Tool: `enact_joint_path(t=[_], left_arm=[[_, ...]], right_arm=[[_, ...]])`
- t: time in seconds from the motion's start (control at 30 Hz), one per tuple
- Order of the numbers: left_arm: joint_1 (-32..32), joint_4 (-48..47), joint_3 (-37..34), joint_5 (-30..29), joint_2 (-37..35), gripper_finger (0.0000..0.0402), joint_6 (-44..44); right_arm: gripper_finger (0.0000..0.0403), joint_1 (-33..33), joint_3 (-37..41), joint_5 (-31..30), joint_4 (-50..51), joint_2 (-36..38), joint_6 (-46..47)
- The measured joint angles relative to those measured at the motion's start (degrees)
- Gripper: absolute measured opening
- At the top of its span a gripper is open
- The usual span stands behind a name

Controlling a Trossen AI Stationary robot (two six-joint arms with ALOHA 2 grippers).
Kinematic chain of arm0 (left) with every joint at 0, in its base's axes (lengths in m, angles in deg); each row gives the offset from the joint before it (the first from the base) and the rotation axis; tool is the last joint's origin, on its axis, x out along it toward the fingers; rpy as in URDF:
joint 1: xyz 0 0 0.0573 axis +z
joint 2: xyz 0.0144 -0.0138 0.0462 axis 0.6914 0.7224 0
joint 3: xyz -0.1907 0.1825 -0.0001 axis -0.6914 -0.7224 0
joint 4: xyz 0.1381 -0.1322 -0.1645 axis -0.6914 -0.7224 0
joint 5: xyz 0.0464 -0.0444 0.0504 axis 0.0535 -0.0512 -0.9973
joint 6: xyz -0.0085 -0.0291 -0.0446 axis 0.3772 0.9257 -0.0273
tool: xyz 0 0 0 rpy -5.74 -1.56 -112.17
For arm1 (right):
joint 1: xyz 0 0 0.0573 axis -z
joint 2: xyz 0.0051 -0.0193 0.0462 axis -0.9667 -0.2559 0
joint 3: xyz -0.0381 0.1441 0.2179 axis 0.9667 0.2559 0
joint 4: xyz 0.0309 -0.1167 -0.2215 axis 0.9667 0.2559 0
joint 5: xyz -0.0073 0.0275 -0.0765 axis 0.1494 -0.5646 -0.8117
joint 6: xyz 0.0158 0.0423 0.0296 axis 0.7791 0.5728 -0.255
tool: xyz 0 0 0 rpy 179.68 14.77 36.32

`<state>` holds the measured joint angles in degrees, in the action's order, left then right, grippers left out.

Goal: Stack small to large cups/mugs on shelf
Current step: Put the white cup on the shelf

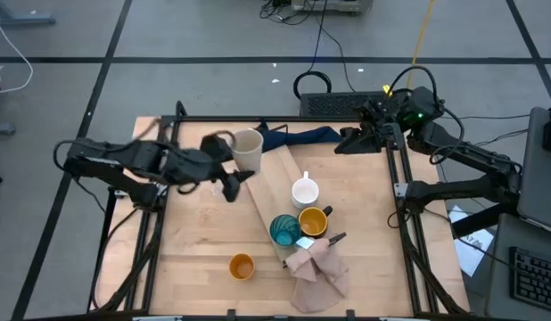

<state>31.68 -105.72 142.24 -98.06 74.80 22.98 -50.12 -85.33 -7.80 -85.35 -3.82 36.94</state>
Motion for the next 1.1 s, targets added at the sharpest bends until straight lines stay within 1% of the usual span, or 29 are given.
enact_joint_path(t=[0.07, 0.17, 0.23, 0.37, 0.43, 0.5, 0.67, 0.8, 0.93, 1.1], left_arm=[[-1.10, -0.59, -0.13, -2.04, 1.25, 0.0298, 0.39], [-2.18, -0.13, 0.02, -6.46, 2.78, 0.0298, 0.90], [-2.93, -2.08, 0.00, -7.37, 3.84, 0.0296, 1.90], [-3.85, -6.69, -0.04, -9.51, 5.54, 0.0278, 6.51], [-4.26, -7.05, -0.04, -10.88, 6.36, 0.0273, 7.63], [-4.59, -7.04, -0.04, -11.04, 7.03, 0.0274, 8.10], [-5.33, -8.19, -0.04, -12.25, 8.69, 0.0295, 11.28], [-6.05, -8.84, -0.04, -12.64, 10.27, 0.0287, 14.57], [-7.75, -8.75, -0.04, -15.59, 11.78, 0.0279, 17.37], [-9.92, -7.99, -0.04, -18.71, 14.26, 0.0294, 20.04]], right_arm=[[0.0137, 0.00, 0.00, -1.15, 0.11, 0.04, -0.80], [0.0137, 0.00, 0.00, -1.27, 0.36, 0.04, -1.45], [0.0137, 0.00, 0.00, -1.27, 0.33, 0.04, -1.40], [0.0137, 0.00, 0.00, -1.27, 0.35, 0.04, -1.27], [0.0137, 0.00, 0.00, -1.19, 0.35, 0.04, -1.10], [0.0137, 0.00, 0.00, -1.05, 0.35, 0.04, -1.06], [0.0137, 0.00, 0.00, -0.72, 0.33, 0.04, 0.74], [0.0137, 0.00, 0.00, -0.48, 0.33, 0.17, 1.39], [0.0137, 0.00, 0.00, 1.10, 0.31, 0.20, 1.37], [0.0137, 0.00, -0.02, 3.93, 0.26, 0.47, 1.52]])
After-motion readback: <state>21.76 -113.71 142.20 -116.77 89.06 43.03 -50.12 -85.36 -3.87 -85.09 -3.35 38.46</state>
